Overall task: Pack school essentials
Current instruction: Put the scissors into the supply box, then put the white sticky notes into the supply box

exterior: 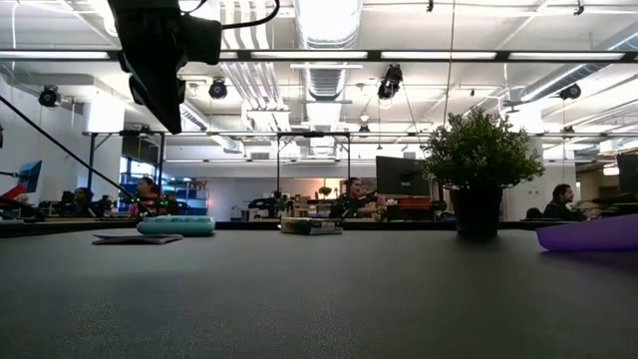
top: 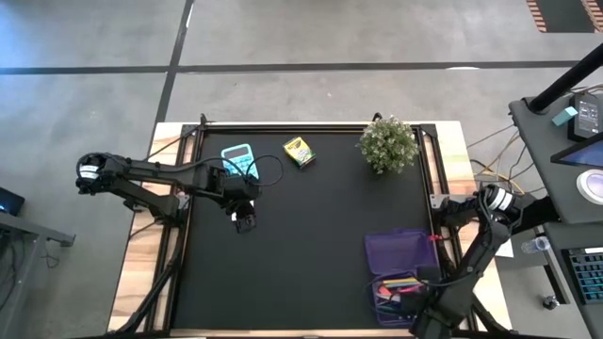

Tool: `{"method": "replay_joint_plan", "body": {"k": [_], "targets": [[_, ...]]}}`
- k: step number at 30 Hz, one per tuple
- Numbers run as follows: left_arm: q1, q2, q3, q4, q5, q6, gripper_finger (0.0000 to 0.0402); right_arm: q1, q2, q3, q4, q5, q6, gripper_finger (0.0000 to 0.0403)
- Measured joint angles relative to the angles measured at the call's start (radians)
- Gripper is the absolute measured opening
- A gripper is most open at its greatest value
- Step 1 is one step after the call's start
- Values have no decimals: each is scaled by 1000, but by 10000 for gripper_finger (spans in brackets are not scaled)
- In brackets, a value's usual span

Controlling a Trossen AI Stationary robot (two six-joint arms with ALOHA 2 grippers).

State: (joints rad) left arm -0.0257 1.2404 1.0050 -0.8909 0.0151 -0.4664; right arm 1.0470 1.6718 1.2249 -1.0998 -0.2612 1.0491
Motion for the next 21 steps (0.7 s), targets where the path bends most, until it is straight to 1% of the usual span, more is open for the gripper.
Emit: {"method": "replay_joint_plan", "body": {"k": [9, 18, 21], "targets": [[0, 0, 0, 0, 0, 0, 118, 0, 0, -35, 44, 8, 83, 93], [0, 0, 0, 0, 0, 1, 118, 0, 0, -38, 51, 18, 107, 123], [0, 0, 0, 0, 0, 1, 118, 0, 0, -38, 52, -13, 124, 138]]}}
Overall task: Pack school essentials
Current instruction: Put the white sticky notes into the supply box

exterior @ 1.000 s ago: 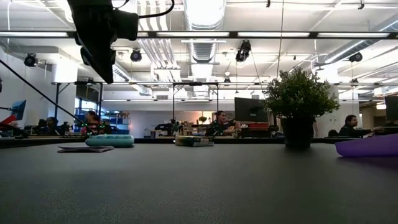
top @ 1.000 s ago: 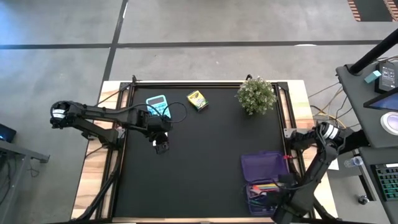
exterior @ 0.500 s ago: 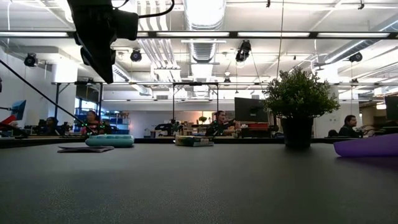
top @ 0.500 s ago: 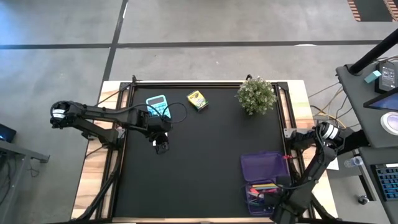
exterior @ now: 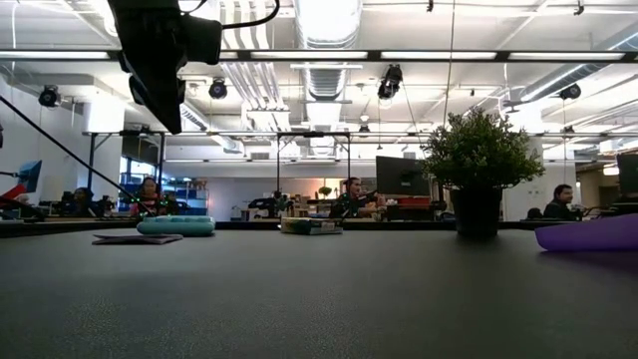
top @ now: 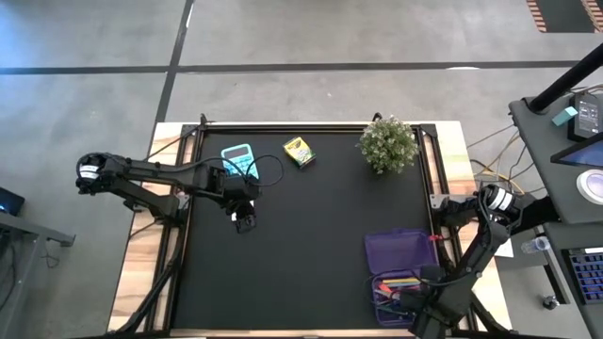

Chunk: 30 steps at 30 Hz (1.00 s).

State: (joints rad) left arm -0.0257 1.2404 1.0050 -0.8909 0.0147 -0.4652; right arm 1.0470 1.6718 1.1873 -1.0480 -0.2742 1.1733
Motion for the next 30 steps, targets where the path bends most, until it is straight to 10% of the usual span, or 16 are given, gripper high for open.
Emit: {"method": "replay_joint_plan", "body": {"k": [15, 30], "targets": [[3, 3, -36, 0, 0, 8, 118, -30, -30, 93, 0, -22, 165, 196], [80, 3, -277, 17, -131, -64, 118, -295, -98, 154, -39, 334, 169, 193]]}}
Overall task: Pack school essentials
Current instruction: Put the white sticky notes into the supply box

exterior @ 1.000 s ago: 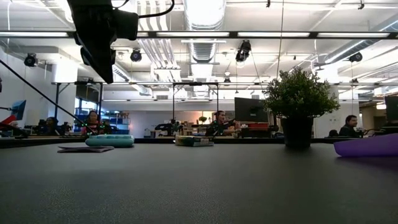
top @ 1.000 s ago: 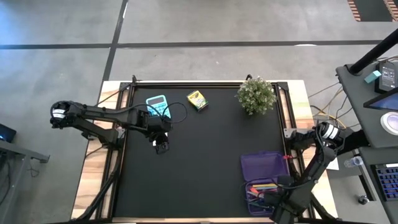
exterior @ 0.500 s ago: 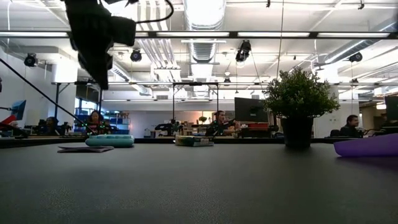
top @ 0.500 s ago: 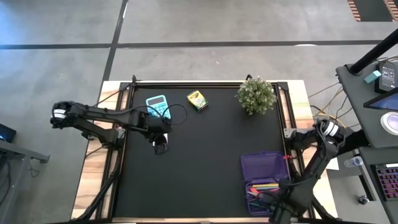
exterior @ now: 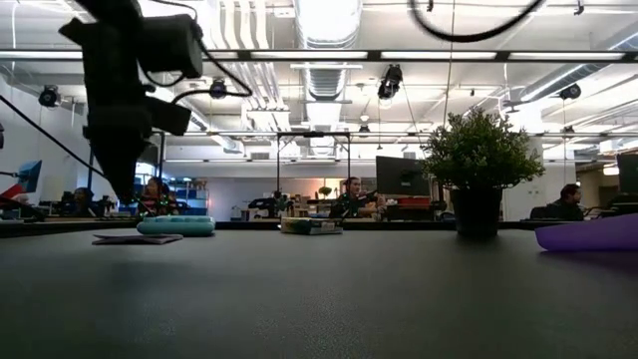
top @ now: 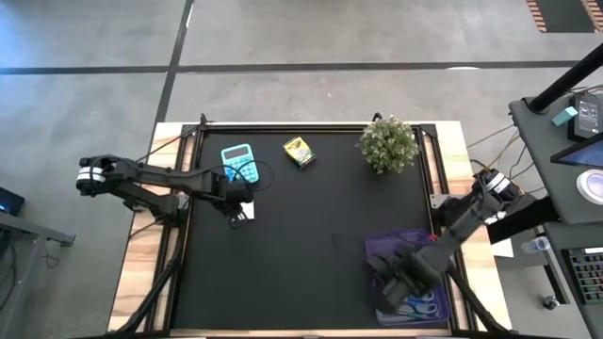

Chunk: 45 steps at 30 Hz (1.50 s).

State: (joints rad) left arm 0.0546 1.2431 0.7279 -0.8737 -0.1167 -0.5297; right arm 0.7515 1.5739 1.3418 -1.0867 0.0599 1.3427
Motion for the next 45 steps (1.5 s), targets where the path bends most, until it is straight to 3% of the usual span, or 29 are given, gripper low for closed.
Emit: {"method": "replay_joint_plan", "body": {"k": [5, 11, 21, 28, 32, 37, 45], "targets": [[27, 0, -65, 49, -55, -52, 118, -135, -4, 0, -1, 149, -1, 191], [44, 0, -153, 118, -121, -217, 118, -300, 13, 0, 48, 285, 51, 191], [44, 6, -179, 299, -74, -250, 118, -473, 17, -16, 372, 435, -51, 192], [44, 52, -178, 535, -14, -250, 118, -554, 53, -21, 481, 441, -111, 192], [44, 81, -166, 574, 37, -234, 118, -576, 103, -21, 585, 435, -126, 192], [43, 28, -166, 533, 86, -256, 118, -601, 163, -21, 730, 384, -150, 192], [42, -92, -190, 276, 50, -386, 118, -649, 276, -22, 1017, 276, -150, 192]]}}
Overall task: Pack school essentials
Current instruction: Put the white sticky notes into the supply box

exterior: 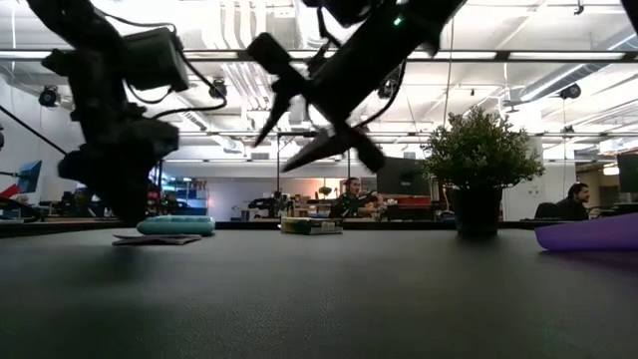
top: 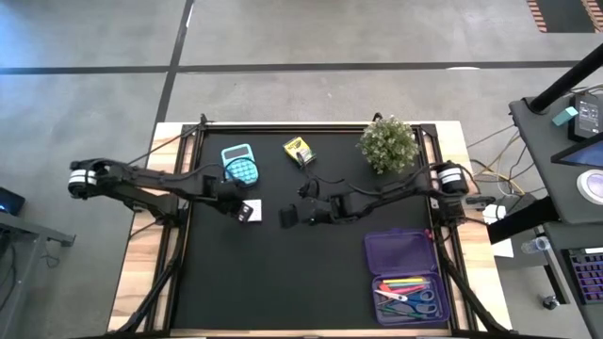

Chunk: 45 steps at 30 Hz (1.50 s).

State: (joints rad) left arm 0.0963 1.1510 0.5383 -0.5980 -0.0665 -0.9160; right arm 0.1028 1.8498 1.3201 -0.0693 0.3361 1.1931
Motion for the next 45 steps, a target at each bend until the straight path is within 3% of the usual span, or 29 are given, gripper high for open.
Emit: {"method": "replay_joint_plan", "body": {"k": [4, 14, 29, 45], "targets": [[-2, -32, -41, 49, 7, -59, 118, -19, 55, 0, 111, -30, 16, 192], [-3, -23, -139, 178, 7, -177, 118, -63, 163, 64, 119, -91, 39, 192], [-4, 0, -201, 417, 17, -178, 118, -110, 314, 213, 67, -165, 14, 192], [-5, 128, -203, 602, 81, -170, 118, -117, 378, 265, 64, -198, 0, 192]]}}
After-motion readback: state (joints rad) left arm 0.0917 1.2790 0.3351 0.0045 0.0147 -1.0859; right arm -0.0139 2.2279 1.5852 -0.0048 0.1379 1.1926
